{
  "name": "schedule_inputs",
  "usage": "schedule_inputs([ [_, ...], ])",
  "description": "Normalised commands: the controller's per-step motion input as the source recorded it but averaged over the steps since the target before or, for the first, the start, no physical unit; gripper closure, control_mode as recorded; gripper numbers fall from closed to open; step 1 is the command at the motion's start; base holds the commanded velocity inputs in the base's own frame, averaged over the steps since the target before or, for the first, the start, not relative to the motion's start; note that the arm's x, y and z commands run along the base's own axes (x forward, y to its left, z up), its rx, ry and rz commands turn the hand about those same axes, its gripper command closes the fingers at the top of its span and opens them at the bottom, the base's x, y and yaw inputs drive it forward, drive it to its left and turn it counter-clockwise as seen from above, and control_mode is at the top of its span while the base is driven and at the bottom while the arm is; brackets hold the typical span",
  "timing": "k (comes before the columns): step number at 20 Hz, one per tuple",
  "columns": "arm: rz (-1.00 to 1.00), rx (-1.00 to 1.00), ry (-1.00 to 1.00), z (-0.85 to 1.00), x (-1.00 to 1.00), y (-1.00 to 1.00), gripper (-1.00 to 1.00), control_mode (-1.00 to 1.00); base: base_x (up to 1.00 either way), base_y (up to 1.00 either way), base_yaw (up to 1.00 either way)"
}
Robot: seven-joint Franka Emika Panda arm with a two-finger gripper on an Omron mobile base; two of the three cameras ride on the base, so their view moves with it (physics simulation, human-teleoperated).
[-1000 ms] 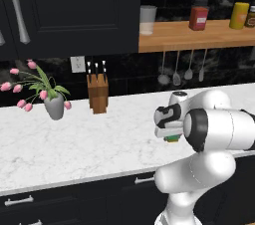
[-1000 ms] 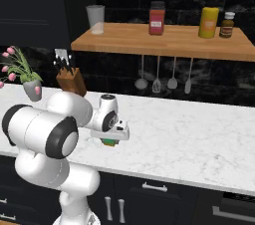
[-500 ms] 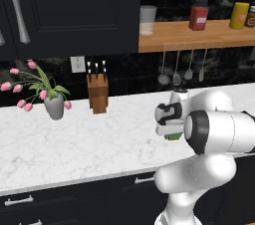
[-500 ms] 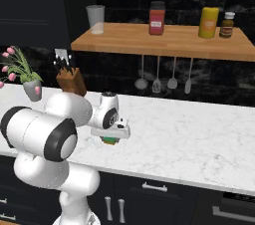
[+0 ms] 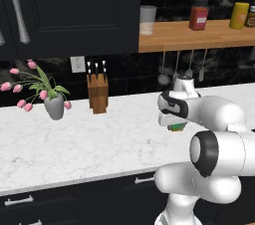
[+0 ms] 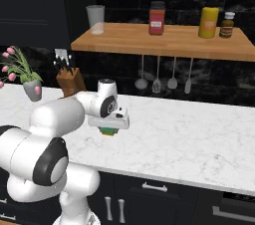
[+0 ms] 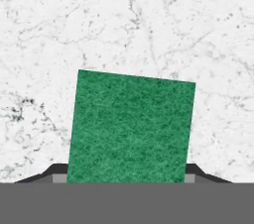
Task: Pick up the sponge from the counter and clean the cutting board by briefly scrubbing or pressing down on the cutting board. Once finished, release the sponge.
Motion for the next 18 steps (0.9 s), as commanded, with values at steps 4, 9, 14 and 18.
schedule_inputs([
  [4, 0.0, 0.0, 0.0, 0.62, -0.04, -0.01, 1.0, -1.0, 0.0, 0.0, 0.0],
  [9, -0.01, 0.0, 0.04, 0.57, 0.0, -0.09, 1.0, -1.0, 0.0, 0.0, 0.0],
  [14, -0.03, 0.0, 0.0, 0.38, -0.24, -0.17, 1.0, -1.0, 0.0, 0.0, 0.0],
  [18, -0.06, 0.0, -0.01, 0.26, -0.4, -0.1, 1.0, -1.0, 0.0, 0.0, 0.0],
])
